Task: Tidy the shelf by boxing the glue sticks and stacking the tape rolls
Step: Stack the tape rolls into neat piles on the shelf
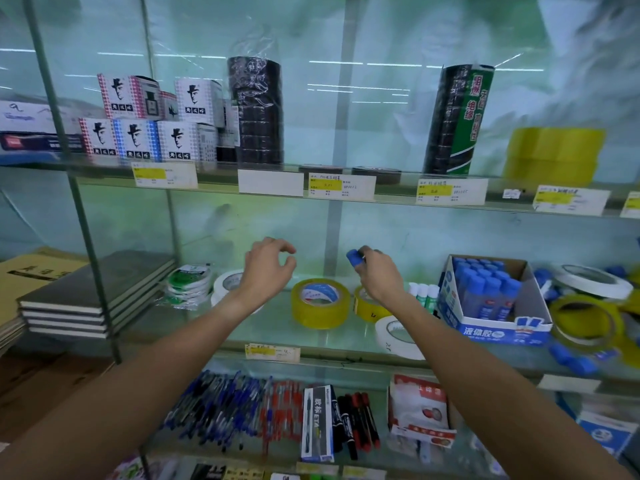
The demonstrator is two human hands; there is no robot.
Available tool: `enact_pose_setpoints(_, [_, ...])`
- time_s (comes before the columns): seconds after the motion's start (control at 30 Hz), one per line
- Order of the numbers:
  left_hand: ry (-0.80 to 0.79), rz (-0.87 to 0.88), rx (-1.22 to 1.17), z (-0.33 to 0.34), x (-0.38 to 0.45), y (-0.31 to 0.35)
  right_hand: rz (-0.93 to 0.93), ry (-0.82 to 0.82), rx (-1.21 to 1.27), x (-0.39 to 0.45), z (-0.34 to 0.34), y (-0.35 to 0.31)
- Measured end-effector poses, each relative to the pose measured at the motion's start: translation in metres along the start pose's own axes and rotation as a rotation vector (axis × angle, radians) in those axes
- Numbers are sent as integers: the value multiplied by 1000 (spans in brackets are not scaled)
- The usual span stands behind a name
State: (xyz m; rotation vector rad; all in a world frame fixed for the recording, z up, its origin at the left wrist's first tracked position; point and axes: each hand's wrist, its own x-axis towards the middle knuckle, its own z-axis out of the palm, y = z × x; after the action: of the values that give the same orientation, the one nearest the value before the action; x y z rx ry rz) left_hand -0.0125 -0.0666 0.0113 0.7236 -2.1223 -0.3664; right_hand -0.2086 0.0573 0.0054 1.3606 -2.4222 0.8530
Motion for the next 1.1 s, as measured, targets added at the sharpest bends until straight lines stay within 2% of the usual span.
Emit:
enact_pose_setpoints(0.13, [-124,44,-228,14,8,61,-4,56,228,-9,-31,-5])
enact_pose_setpoints(0.27, [-233,80,-377,30,17,109,-25,41,365,-19,-63,5])
enact_pose_setpoints(0.43, [-351,145,-429,47,25,151,17,-58,709,-38,-95,32])
enact_pose_setpoints(0.67, [-435,150,-523,72,22,204,154,-168,974,-56,-135,81])
enact_pose_setpoints(0.8, [-448,101,-547,92,16,235,191,-193,977,-68,-161,107])
enact_pose_setpoints(0.93, [-378,44,-551,115,13,264,195,-167,927,-73,-183,133])
enact_pose_setpoints(1.1, [-319,26,-546,141,12,299,100,-130,671,-77,-204,167])
